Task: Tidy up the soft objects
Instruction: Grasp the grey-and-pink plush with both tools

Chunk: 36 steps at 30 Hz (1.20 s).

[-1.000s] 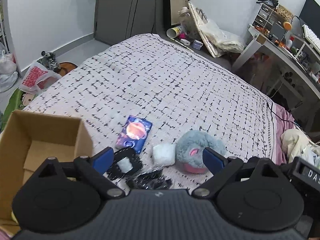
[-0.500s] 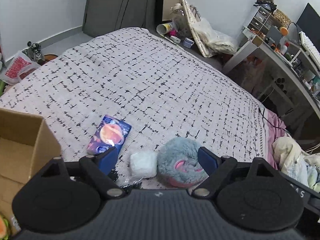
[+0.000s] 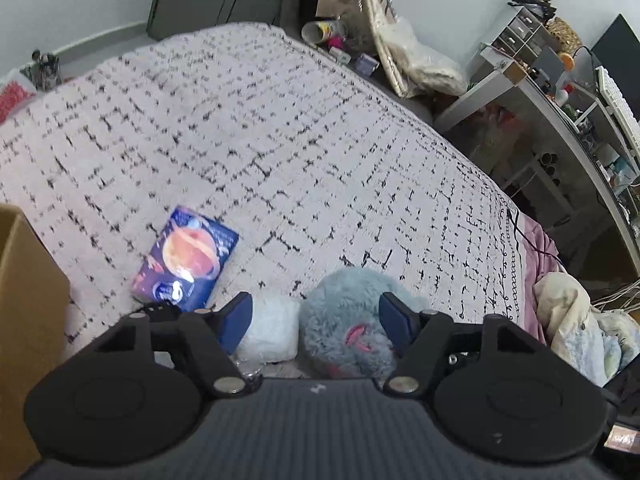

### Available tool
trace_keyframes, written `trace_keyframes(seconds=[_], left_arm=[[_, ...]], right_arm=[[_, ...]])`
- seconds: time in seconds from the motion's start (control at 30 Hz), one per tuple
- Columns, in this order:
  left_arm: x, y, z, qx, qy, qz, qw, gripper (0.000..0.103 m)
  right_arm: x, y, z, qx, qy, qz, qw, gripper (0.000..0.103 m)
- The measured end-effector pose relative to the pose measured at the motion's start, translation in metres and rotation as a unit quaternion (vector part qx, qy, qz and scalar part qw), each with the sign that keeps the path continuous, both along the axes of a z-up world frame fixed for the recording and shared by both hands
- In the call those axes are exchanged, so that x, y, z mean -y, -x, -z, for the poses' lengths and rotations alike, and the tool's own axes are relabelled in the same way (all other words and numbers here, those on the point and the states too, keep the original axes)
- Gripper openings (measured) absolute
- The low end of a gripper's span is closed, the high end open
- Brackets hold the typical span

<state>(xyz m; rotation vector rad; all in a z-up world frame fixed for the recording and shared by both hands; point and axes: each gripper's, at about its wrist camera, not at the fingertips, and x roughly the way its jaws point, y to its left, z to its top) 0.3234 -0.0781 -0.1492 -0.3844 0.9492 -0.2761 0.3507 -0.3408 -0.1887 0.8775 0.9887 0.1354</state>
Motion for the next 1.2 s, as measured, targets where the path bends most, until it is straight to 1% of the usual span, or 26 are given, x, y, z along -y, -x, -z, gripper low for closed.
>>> trace_keyframes(seconds=[0.1,0.13,0.17,0.2,0.23,0.27,0.3,0.33,0.57,0.67,0.83,0.97,1.2], left_arm=[[0.001,-0.004,0.007,-0.008,0.016,0.005,0.9998,0.061],[0.002,-0.006,0.009,-0.009,0.020,0.006,0.9997,0.061],[0.003,-0.007,0.012,-0.012,0.022,0.006,0.9997,0.058],[0.003,-0.009,0.015,-0.017,0.023,0.003,0.9996,0.052],[0.003,-0.010,0.018,-0.018,0.027,-0.001,0.9995,0.049],[0.003,-0.011,0.019,-0.018,0.034,-0.002,0.9993,0.042],[0.003,-0.011,0.019,-0.018,0.041,0.000,0.9990,0.034],[0.004,-0.011,0.020,-0.020,0.050,0.004,0.9986,0.032],[0.009,-0.003,0.014,-0.013,0.044,0.006,0.9989,0.027],[0.007,0.000,0.007,-0.010,0.043,0.006,0.9990,0.026],[0.001,0.008,-0.010,0.009,0.048,0.003,0.9988,0.025],[-0.004,0.021,-0.024,0.023,0.047,-0.001,0.9986,0.023],[-0.016,0.041,-0.042,0.039,0.044,-0.008,0.9982,0.022]], right_arm=[[0.002,-0.001,0.003,0.002,-0.003,0.011,1.000,0.056],[0.003,-0.002,0.004,0.002,-0.003,0.013,1.000,0.054],[0.003,-0.003,0.005,0.002,-0.003,0.012,1.000,0.051],[0.003,-0.003,0.007,0.002,-0.008,0.010,1.000,0.049],[0.004,-0.004,0.010,0.002,-0.020,0.009,1.000,0.043],[0.003,-0.004,0.011,0.004,-0.029,0.009,1.000,0.041],[0.003,-0.005,0.010,0.006,-0.025,0.009,1.000,0.040],[0.002,-0.004,0.009,0.009,-0.021,0.008,1.000,0.038],[0.002,0.003,0.003,0.021,-0.009,0.000,1.000,0.030],[0.000,0.005,-0.004,0.027,-0.007,-0.003,1.000,0.030],[-0.002,0.012,-0.020,0.054,-0.004,-0.010,0.998,0.029],[-0.004,0.018,-0.031,0.065,-0.007,-0.012,0.998,0.029],[-0.017,0.032,-0.053,0.088,0.006,-0.021,0.996,0.028]])
